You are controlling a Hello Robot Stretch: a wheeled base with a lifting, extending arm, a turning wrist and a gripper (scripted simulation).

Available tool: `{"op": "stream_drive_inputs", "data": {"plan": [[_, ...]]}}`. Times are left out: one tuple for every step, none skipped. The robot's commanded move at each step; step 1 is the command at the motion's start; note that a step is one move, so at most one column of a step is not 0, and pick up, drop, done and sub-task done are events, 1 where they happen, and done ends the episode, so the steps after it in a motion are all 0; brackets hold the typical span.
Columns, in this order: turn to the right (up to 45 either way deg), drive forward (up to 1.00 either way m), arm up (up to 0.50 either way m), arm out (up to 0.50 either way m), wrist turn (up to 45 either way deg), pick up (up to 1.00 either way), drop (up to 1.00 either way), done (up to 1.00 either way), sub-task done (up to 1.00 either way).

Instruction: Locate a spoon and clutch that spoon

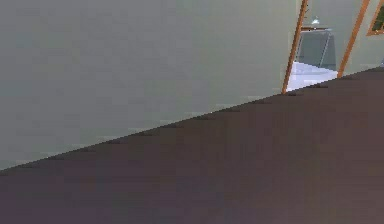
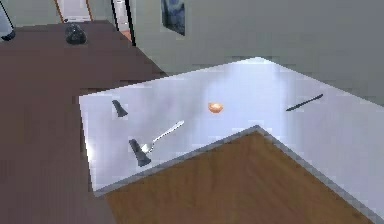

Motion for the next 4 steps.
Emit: {"op": "stream_drive_inputs", "data": {"plan": [[0.0, 0.0, 0.5, 0.0, 0.0, 0.0, 0.0, 0.0, 0.0], [0.0, 0.0, 0.38, 0.0, 0.0, 0.0, 0.0, 0.0, 0.0], [0.0, 0.0, 0.0, 0.24, 0.0, 0.0, 0.0, 0.0, 0.0], [0.0, 0.0, 0.0, 0.0, 45.0, 0.0, 0.0, 0.0, 0.0]]}}
